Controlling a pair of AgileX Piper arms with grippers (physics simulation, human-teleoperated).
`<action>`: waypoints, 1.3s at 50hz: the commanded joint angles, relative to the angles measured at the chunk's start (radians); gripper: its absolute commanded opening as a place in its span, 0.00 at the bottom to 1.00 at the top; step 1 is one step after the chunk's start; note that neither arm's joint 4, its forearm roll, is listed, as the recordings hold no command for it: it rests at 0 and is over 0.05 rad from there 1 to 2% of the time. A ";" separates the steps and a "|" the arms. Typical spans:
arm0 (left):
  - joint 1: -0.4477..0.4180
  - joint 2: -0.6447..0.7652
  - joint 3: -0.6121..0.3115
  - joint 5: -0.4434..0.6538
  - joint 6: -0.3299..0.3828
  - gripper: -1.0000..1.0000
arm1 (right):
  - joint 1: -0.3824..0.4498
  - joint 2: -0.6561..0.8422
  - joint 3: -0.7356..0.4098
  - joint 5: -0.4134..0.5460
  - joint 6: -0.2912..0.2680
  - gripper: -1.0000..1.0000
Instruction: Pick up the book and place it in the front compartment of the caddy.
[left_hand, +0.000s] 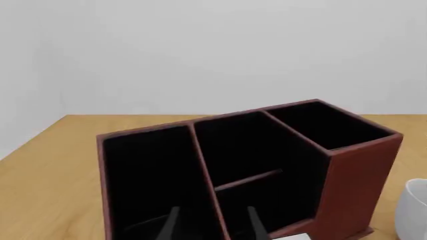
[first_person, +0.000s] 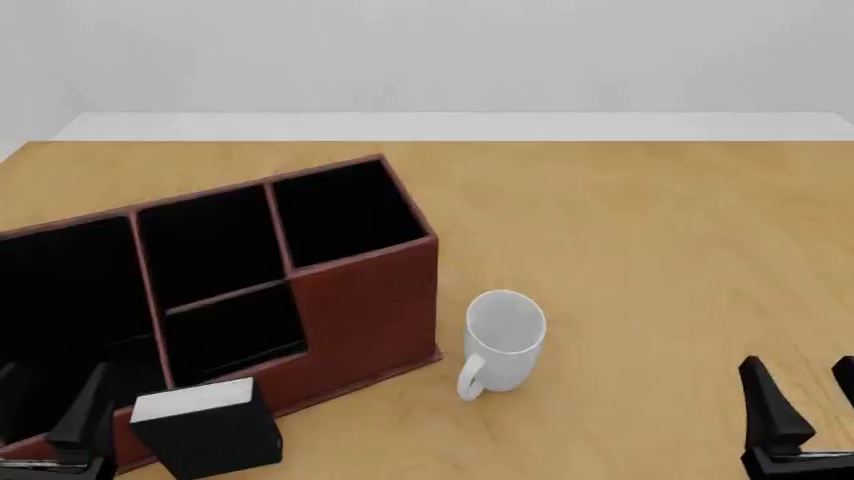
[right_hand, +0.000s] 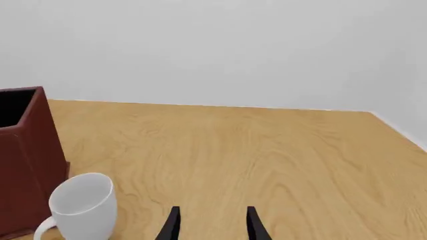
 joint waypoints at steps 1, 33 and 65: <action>-0.023 0.001 -0.009 -0.004 -0.004 1.00 | 0.026 -0.045 0.047 -0.052 0.061 1.00; -0.346 0.393 -0.309 -0.026 0.197 1.00 | 0.027 -0.028 0.047 -0.069 0.057 1.00; -0.622 0.584 -0.528 0.389 0.430 1.00 | 0.028 -0.001 0.046 -0.095 0.059 1.00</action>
